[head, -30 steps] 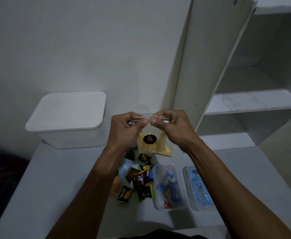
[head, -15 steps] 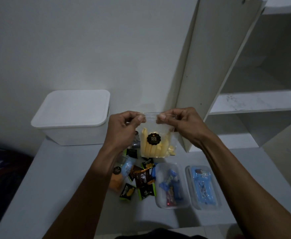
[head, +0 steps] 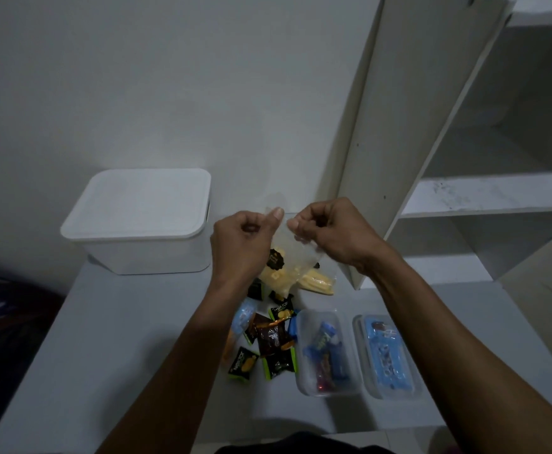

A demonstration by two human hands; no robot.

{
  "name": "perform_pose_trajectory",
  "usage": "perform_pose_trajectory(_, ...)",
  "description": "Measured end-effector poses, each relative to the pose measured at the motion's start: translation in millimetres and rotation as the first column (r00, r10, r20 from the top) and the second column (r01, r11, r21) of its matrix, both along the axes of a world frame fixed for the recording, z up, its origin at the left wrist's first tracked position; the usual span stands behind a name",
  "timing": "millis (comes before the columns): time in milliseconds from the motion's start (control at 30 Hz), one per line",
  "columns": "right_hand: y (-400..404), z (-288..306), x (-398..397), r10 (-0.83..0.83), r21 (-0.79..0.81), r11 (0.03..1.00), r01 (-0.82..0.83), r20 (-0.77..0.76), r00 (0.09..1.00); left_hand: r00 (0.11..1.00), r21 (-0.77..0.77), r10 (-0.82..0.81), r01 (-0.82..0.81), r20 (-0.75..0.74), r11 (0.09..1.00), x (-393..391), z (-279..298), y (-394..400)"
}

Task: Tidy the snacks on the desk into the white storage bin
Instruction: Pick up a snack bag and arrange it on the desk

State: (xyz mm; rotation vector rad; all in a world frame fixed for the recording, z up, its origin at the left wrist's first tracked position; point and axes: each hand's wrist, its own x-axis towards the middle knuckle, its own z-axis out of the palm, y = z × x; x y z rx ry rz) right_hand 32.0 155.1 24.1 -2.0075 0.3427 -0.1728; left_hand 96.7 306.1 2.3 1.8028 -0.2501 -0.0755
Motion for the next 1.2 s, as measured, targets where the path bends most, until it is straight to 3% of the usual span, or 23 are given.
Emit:
perform_pose_trajectory(333,17,-19,0,-0.09,0.006,0.996,0.09,0.043,0.995,0.987,-0.025,0.026,-0.031,-0.159,0.999,-2,-2,-7)
perform_pose_trajectory(500,17,-30,-6,-0.097,-0.058,0.994,0.098,0.016,0.995,0.974,-0.054,0.029,-0.042,-0.223,0.998,3,-3,-2)
perform_pose_trajectory(700,20,-30,-2,-0.052,-0.231,0.971,0.057,0.027,0.998,0.97,0.04,-0.018,0.028,-0.241,0.999,-5,-7,-5)
perform_pose_trajectory(867,17,-32,-6,-0.118,-0.16,0.98,0.117,0.004,0.993,0.935,-0.035,-0.001,-0.013,-0.354,0.999,-7,-4,-5)
perform_pose_trajectory(1067,31,-44,-15,-0.118,-0.148,0.981,0.128,0.078,0.99,0.881,-0.132,0.04,-0.115,-0.472,0.985,0,-5,1)
perform_pose_trajectory(1200,48,-58,-9,-0.294,-0.072,0.944,0.323,0.265,0.918,0.877,-0.144,0.03,-0.113,-0.48,0.983,3,-4,8)
